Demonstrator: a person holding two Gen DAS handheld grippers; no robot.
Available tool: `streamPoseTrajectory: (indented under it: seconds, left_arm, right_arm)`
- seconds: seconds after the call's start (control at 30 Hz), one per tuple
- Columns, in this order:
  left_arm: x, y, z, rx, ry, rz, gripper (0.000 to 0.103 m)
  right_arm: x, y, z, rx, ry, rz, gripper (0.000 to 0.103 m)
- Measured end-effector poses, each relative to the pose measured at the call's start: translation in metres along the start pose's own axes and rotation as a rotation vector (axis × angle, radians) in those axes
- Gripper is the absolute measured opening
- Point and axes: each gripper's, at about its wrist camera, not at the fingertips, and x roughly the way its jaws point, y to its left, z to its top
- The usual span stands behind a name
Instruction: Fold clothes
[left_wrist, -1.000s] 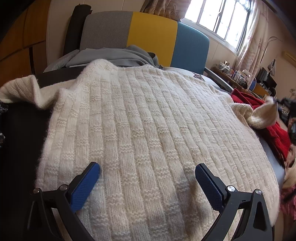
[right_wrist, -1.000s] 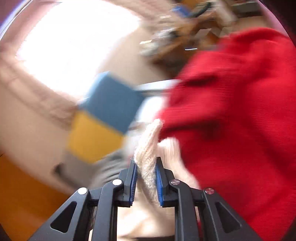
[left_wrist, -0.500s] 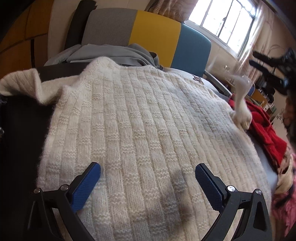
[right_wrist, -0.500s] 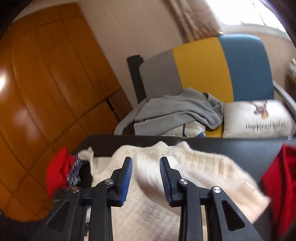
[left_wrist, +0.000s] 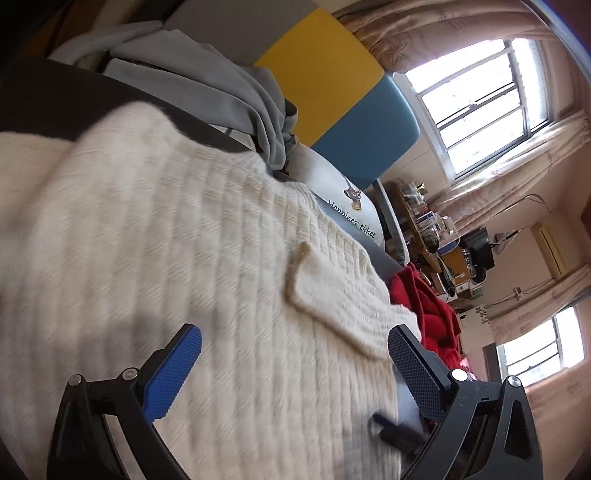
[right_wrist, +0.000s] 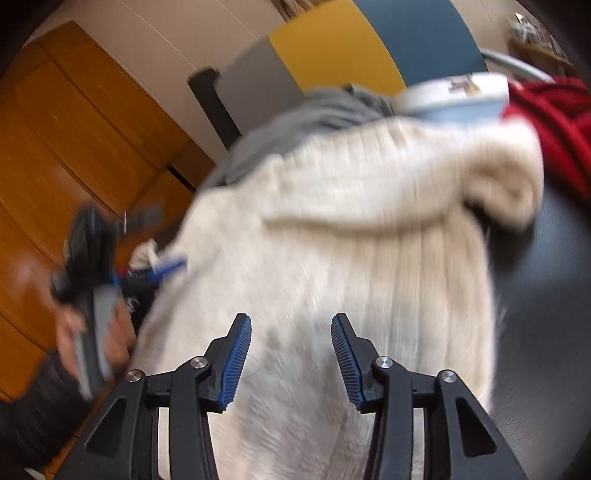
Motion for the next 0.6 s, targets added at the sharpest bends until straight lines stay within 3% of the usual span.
streamPoseTrajectory:
  seconds: [0.1, 0.27, 0.43, 0.5, 0.57, 0.6]
  left_arm:
    - [0.035, -0.02, 0.018, 0.047, 0.034, 0.004, 0.1]
    - [0.089, -0.037, 0.037, 0.141, 0.099, 0.09, 0.1]
    - [0.12, -0.04, 0.042, 0.211, 0.135, 0.151, 0.1]
    - [0.125, -0.048, 0.039, 0.268, 0.155, 0.15, 0.091]
    - [0.137, -0.056, 0.031, 0.323, 0.218, 0.166, 0.051]
    - [0.14, -0.06, 0.027, 0.358, 0.225, 0.193, 0.044]
  right_arm:
    - [0.001, -0.007, -0.01, 0.015, -0.059, 0.03, 0.046]
    - [0.005, -0.015, -0.011, 0.032, -0.071, 0.079, 0.046]
    - [0.004, -0.019, -0.012, 0.047, -0.082, 0.118, 0.046]
    - [0.002, -0.02, -0.012, 0.052, -0.086, 0.131, 0.046]
    - [0.0, -0.02, -0.013, 0.053, -0.087, 0.137, 0.046]
    - [0.0, -0.019, -0.014, 0.052, -0.087, 0.139, 0.046]
